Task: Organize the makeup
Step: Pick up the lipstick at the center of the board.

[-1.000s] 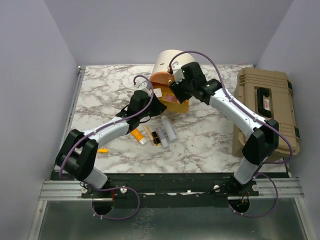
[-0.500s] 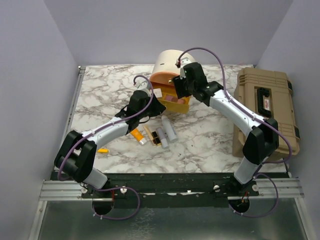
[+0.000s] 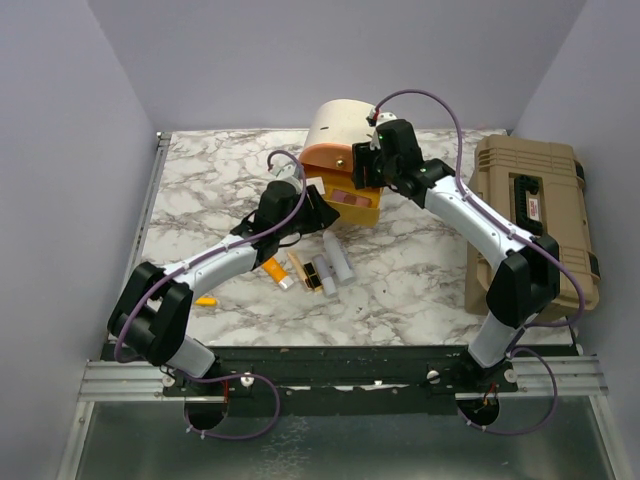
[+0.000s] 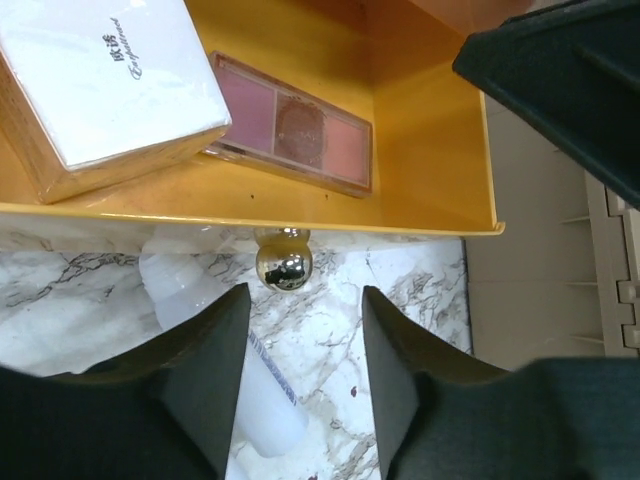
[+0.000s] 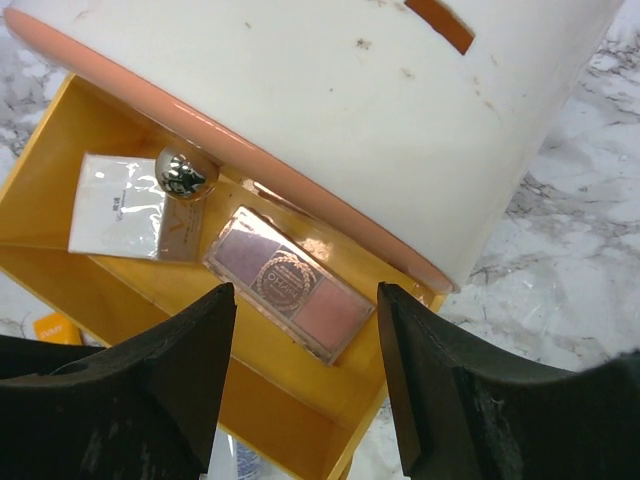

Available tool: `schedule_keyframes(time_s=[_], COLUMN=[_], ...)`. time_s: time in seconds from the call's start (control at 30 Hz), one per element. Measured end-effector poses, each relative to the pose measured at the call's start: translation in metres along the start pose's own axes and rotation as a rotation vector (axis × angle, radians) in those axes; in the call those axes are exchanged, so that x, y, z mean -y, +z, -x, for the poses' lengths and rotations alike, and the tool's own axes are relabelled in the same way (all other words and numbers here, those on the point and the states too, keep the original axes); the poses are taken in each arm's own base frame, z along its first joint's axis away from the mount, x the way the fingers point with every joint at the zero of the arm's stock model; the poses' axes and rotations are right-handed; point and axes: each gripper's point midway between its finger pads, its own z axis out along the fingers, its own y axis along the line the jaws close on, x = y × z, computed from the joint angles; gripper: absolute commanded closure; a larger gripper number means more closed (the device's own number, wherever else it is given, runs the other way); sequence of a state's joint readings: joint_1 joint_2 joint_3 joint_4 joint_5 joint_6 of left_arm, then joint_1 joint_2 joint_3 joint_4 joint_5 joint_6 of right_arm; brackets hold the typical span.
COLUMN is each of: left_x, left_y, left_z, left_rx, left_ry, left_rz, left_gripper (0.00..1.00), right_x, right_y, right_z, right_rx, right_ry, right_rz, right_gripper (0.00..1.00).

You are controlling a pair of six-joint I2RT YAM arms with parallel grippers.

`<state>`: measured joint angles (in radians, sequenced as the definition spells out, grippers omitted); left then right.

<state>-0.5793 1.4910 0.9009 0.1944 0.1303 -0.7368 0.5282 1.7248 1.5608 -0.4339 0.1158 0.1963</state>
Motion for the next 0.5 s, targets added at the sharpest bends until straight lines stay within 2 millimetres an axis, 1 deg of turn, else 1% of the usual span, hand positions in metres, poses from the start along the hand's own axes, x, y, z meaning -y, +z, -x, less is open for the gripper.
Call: schedule_keyframes(time_s=[0.1, 0.2, 0.23, 0.3, 0.33, 0.4, 0.5], left_x=[0.001, 0.001, 0.001, -0.002, -0.005, -0.007, -0.005], left_y=[0.001, 0.005, 0.009, 0.015, 0.017, 0.020, 0.019], left_z=[0.002, 0.003, 0.003, 0.002, 0.001, 0.000, 0.000], left_rx=[0.009, 0.016, 0.015, 0.011, 0.010, 0.009, 0.014], left_ry=[-0.005, -0.008, -0.007, -0.009, -0.012, -0.021, -0.020], left_rz=[-0.001, 0.002, 0.004, 0.014, 0.021, 0.030, 0.027], left_gripper=[0.50, 0.59, 0.63, 0.77, 0.81, 0.88, 0.93], right_x=[-0.005, -0.009, -0.010, -0.011, -0.012, -0.013, -0.016], right_y=[0.000, -0.001, -0.001, -0.001, -0.001, -0.001, -0.001], right_z=[-0.001, -0.001, -0.001, -0.001, -0.001, 0.000, -0.001], right_rx=[-0.005, -0.009, -0.009, -0.008, -0.007, -0.007, -0.009], right_ry=[0.015, 0.024, 0.025, 0.031, 0.033, 0.036, 0.041], right_rz=[0.025, 0.043, 0.048, 0.057, 0.060, 0.066, 0.078], right_gripper=[0.36, 0.36, 0.36, 0.36, 0.36, 0.36, 0.36])
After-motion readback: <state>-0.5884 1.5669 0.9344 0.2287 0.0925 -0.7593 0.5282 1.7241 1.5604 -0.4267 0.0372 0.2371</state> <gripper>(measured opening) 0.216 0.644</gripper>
